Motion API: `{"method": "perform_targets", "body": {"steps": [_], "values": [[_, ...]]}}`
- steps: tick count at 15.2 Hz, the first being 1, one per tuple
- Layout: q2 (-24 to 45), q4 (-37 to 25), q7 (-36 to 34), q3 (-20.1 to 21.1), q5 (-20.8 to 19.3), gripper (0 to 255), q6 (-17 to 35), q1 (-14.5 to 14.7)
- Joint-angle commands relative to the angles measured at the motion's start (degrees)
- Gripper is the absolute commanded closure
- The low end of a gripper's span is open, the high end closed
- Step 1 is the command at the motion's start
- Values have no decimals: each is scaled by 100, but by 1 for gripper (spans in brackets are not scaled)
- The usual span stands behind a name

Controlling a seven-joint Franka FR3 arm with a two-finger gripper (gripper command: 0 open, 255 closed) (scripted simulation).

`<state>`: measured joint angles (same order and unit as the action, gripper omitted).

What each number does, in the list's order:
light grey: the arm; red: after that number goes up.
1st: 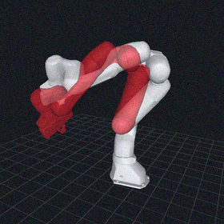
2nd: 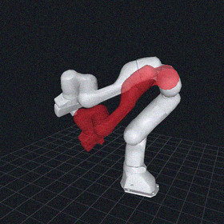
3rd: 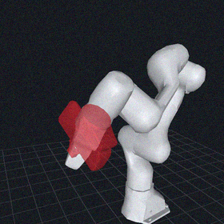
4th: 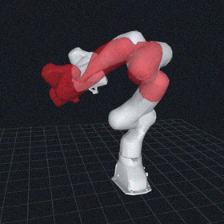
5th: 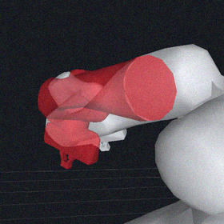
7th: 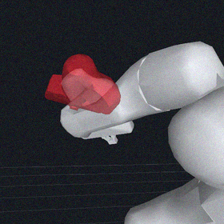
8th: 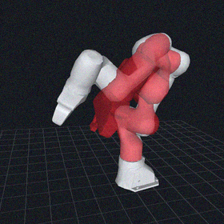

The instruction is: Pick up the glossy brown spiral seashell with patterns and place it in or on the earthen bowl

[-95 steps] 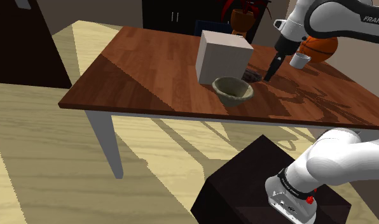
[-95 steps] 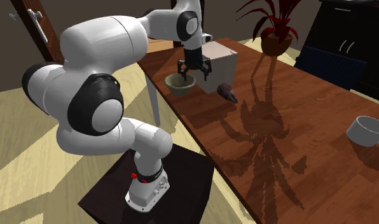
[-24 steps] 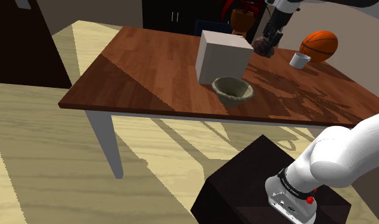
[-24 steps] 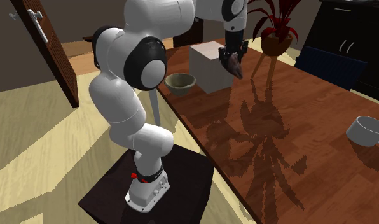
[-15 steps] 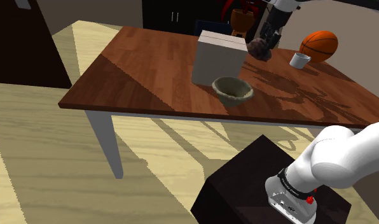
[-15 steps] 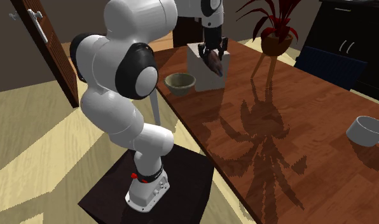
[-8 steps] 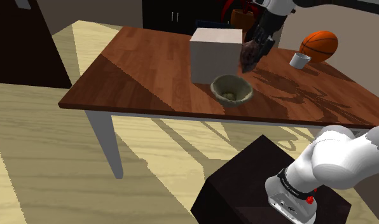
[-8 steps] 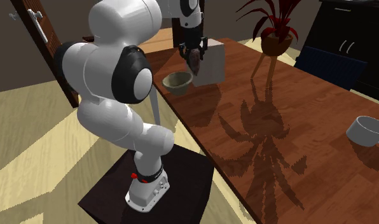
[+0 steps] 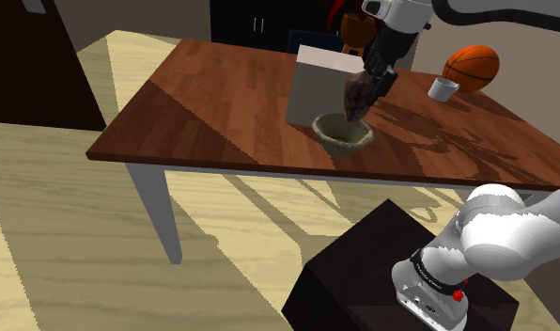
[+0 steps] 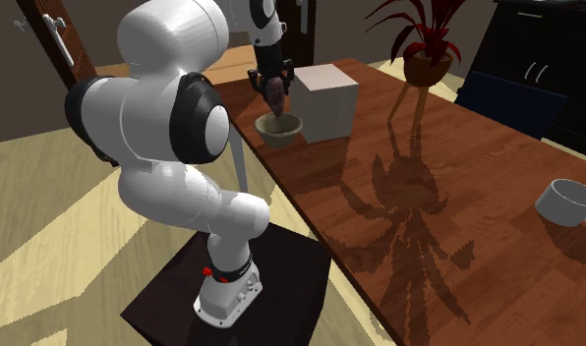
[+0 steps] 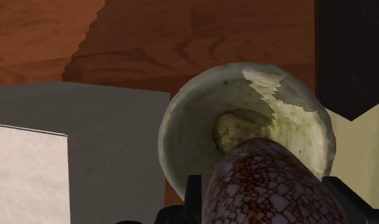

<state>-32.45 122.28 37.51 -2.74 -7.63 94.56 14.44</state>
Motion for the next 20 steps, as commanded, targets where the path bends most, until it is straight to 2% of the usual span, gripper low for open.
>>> {"method": "perform_targets", "body": {"steps": [1,11,18,19,20], "values": [[-38,164,-36,11,2,255,126,4],[-156,992,-109,-15,-31,255,833,-2],[-155,990,-109,-15,-31,255,833,-2],[-155,990,-109,-15,-31,0,833,-2],[-155,991,-109,-15,-31,0,833,-2]]}}
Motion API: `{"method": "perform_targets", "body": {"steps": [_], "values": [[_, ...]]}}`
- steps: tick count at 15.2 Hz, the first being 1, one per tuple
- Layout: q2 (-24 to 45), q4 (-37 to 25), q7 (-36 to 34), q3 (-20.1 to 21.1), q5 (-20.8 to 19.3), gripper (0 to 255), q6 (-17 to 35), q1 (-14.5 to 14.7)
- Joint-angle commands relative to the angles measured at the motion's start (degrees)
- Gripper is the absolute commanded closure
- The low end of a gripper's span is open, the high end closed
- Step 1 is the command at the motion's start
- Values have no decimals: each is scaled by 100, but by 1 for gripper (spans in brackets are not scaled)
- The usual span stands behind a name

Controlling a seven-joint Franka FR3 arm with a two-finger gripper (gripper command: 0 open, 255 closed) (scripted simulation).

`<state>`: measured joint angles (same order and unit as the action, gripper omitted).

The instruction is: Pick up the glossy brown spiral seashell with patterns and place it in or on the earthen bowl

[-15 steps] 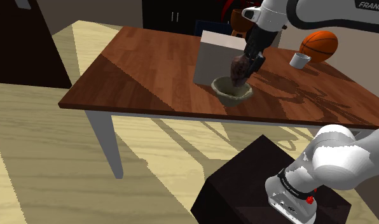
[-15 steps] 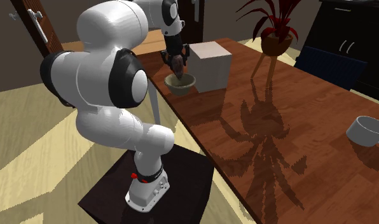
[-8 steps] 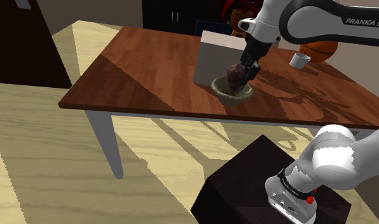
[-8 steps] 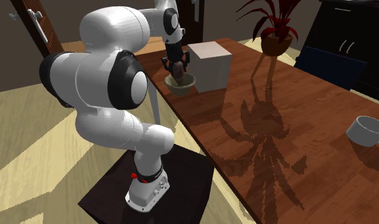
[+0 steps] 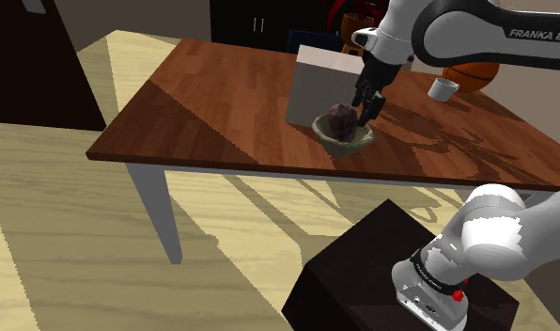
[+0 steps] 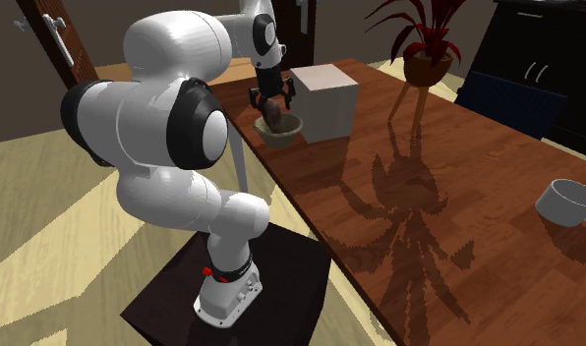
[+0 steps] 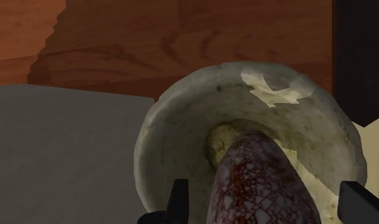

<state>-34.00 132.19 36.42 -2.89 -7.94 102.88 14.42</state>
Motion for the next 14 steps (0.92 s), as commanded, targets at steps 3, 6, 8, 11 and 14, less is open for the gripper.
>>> {"method": "perform_targets", "body": {"steps": [3,6,8,11,14], "values": [[-1,0,0,0,0,0,0,0],[8,-389,9,40,29,0,-382,14],[42,-758,16,74,52,0,-719,24],[42,-758,16,74,52,0,-719,24],[42,-758,16,74,52,0,-719,24]]}}
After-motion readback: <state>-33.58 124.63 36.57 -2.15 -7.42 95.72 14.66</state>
